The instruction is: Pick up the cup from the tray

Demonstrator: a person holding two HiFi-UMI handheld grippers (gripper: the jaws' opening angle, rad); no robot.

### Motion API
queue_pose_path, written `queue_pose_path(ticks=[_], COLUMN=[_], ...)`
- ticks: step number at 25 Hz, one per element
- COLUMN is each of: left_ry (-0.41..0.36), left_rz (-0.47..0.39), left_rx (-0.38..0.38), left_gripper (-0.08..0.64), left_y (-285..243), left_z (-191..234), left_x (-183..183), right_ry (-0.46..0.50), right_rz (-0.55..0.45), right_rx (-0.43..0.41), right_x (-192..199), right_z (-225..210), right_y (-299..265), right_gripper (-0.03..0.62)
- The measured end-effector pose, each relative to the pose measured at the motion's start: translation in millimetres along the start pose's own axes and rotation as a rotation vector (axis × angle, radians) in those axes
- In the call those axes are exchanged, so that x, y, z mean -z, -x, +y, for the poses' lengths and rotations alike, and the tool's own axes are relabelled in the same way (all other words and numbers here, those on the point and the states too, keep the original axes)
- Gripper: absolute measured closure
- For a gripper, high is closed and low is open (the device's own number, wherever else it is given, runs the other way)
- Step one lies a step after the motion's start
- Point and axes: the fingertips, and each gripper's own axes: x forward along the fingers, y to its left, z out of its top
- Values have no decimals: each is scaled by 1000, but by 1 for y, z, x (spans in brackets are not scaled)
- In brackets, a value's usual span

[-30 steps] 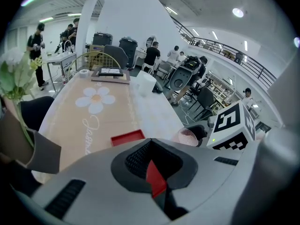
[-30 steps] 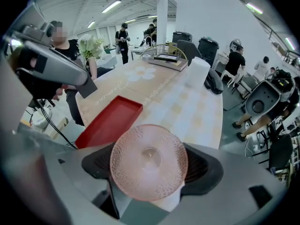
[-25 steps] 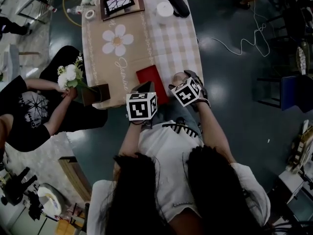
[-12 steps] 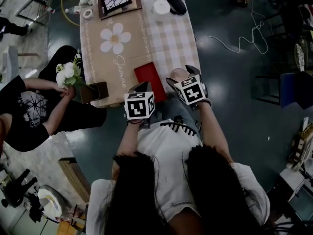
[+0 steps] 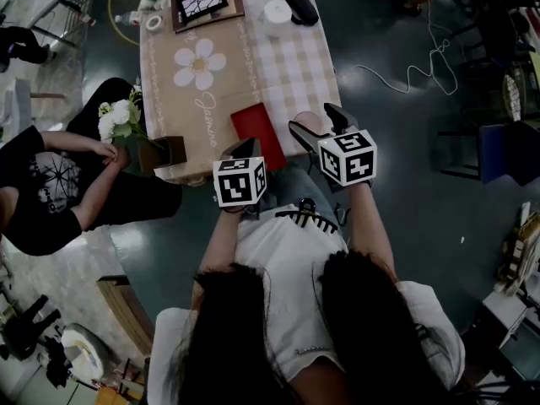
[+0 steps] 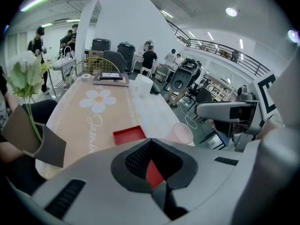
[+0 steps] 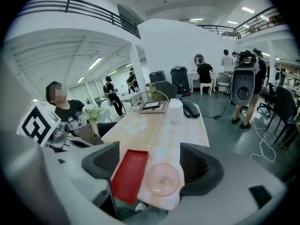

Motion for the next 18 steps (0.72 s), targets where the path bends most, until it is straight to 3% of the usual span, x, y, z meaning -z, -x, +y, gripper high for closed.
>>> queue_pose_path(ticks=[9, 12, 15, 17, 18], left_ry=[-4, -2, -6, -7, -9], left_rz=[-45, -54, -69, -90, -99], left_rx=[1, 12, 20, 32, 37], left_gripper=[558, 558, 558, 558, 558], left_y=[16, 20, 24, 28, 30], left_z=[-3, -7, -10, -13, -15], left_x=[0, 2, 3, 2, 2], right_ry=[-29, -38, -18, -13, -12], right_rz=[6, -2, 6, 11, 15], right_rx=[-62, -47, -50, -45, -41], right_x=[15, 19, 23, 26, 28], right_z=[40, 48, 57, 61, 62], right_y=[9, 13, 14, 15, 15], right_gripper=[214, 333, 400, 527, 547])
